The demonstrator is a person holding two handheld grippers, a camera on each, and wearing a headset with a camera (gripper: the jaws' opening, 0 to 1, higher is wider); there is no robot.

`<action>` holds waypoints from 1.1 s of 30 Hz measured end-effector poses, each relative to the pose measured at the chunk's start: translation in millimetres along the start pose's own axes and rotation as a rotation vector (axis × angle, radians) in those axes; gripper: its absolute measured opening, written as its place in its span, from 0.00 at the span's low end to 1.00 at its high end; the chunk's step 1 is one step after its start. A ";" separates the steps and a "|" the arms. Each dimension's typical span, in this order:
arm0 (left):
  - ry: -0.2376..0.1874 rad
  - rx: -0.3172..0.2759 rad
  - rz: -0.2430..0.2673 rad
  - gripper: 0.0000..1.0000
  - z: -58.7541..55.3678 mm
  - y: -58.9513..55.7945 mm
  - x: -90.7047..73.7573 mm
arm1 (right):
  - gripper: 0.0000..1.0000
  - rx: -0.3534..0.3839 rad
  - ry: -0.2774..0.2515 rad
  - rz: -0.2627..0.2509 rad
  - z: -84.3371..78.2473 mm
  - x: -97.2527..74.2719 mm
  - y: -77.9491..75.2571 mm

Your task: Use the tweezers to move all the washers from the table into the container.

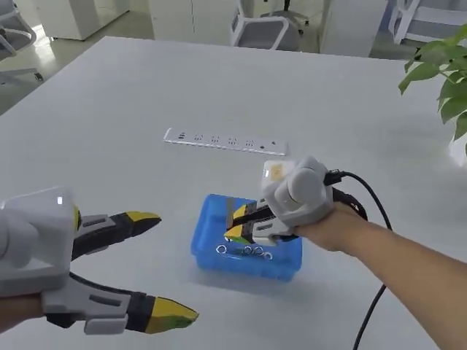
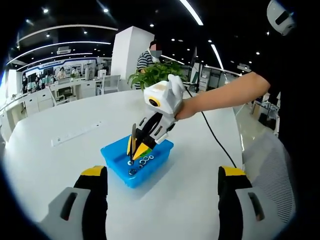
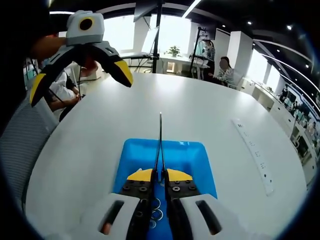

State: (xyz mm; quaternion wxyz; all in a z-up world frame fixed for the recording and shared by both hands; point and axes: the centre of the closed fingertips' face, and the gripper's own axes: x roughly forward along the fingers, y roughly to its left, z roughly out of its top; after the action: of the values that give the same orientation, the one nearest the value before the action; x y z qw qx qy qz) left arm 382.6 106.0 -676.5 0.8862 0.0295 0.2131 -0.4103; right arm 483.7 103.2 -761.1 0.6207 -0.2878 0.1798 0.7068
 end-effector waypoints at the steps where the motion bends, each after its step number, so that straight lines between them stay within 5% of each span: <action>1: 0.002 -0.001 -0.001 0.97 0.1 0.5 0.6 | 0.08 -0.001 0.004 0.001 -1.8 1.1 -0.6; 11: 0.018 0.045 0.001 0.88 10.0 17.2 15.4 | 0.08 0.005 0.013 0.017 -9.9 6.1 -0.8; 28: 0.060 0.197 -0.045 0.46 38.6 44.7 55.4 | 0.09 0.011 -0.001 0.021 -9.5 5.4 -2.3; 33: 0.082 0.236 -0.075 0.36 38.9 47.5 65.0 | 0.09 0.001 0.000 0.024 -9.3 4.8 -1.3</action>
State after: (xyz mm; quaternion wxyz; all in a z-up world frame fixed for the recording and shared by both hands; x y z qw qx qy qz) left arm 468.7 82.2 -673.1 0.8512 0.1423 0.2003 -0.4637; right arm 486.3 101.4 -771.1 0.6123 -0.2853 0.1833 0.7142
